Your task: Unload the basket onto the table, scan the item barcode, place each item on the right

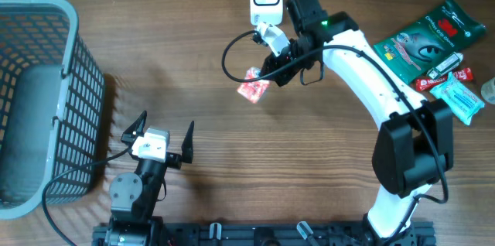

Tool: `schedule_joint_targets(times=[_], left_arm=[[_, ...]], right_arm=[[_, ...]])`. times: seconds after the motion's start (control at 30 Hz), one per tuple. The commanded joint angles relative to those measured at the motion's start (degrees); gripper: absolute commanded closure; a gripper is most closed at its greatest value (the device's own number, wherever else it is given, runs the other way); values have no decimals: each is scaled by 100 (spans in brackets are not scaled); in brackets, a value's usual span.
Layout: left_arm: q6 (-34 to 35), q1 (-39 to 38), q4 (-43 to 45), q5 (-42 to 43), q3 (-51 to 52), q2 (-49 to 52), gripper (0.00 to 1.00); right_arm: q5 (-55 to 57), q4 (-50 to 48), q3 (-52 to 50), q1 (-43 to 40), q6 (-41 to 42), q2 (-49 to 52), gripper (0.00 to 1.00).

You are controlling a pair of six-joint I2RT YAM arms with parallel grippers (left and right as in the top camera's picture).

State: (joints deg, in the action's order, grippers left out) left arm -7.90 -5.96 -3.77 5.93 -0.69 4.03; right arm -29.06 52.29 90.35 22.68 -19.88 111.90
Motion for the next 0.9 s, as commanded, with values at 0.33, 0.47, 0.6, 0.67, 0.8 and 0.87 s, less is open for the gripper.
schedule_joint_targets(times=[0.33,0.47,0.6,0.67,0.8,0.87], left_arm=[[-70,-26,-2,68,35,-15,0],[-70,-26,-2,68,35,-15,0],[-70,-26,-2,68,35,-15,0],[-70,-26,-2,68,35,-15,0],[-70,-26,-2,68,35,-15,0],[-70,-26,-2,68,35,-15,0]], right_arm=[[573,-758,-555,11,1182,575,10],[573,-758,-557,11,2124,588,18],[850,-629,-557,11,4642,588,28],[1231,-575,-557,17,5600,588,29],[1753,-533,-557,17,6354,649,41],[1620,-459,-568,20,6404,728,50]])
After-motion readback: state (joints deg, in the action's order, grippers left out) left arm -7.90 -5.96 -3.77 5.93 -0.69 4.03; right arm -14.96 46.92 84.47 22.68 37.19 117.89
